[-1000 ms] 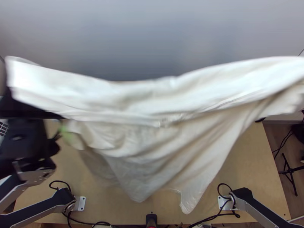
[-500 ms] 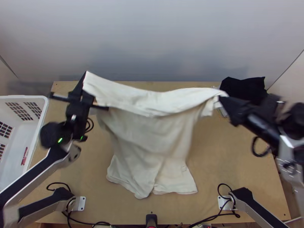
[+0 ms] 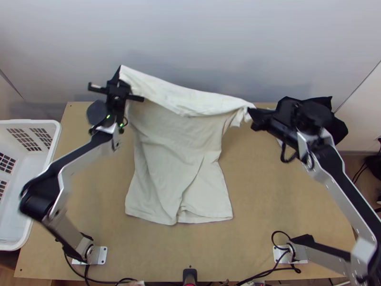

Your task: Fold the t-shirt

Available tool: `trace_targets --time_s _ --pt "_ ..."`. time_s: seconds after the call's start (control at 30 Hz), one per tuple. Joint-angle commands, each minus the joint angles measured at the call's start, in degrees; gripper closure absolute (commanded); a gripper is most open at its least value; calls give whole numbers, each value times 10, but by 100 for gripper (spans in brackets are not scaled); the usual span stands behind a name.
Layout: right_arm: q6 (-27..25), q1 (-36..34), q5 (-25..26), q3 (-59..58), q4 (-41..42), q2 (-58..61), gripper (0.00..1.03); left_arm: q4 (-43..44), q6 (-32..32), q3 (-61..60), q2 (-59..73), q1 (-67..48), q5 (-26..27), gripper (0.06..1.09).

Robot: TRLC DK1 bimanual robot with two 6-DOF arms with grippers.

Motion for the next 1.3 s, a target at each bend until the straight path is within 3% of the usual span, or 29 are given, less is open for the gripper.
trace_targets --time_s 0.0,0.13,0.2,0.27,0.3,0.33,0.37,0.53,0.77,0.93,1.13,1.27 --pt "-25 -23 17 69 31 131 100 0 48 162 192 9 2 105" --pt "-45 -32 50 97 72 194 100 -7 54 256 288 20 -28 104" --pt "-53 -38 66 112 91 223 100 -15 53 269 305 25 -42 90" --pt "-53 -44 83 128 104 245 100 -31 54 260 302 25 -64 83" --pt "-52 -46 87 136 104 253 100 -56 54 255 295 24 -79 64" --pt "-51 -48 93 142 105 259 100 -88 53 248 285 23 -92 30" --pt "-46 -49 98 145 105 260 100 -124 52 239 269 21 -96 8" --pt "-27 -49 105 128 107 236 100 -280 29 144 135 3 -126 10" --pt "-11 -46 105 60 107 156 100 -645 -146 32 -148 -62 -116 10" --pt "-4 -45 105 11 107 106 100 -839 -184 -14 -301 -171 -116 10" --pt "-1 -34 105 -25 107 76 100 -981 -185 11 -414 -278 -117 10" --pt "-1 -16 105 -34 108 68 100 -981 -182 13 -417 -235 -120 11"
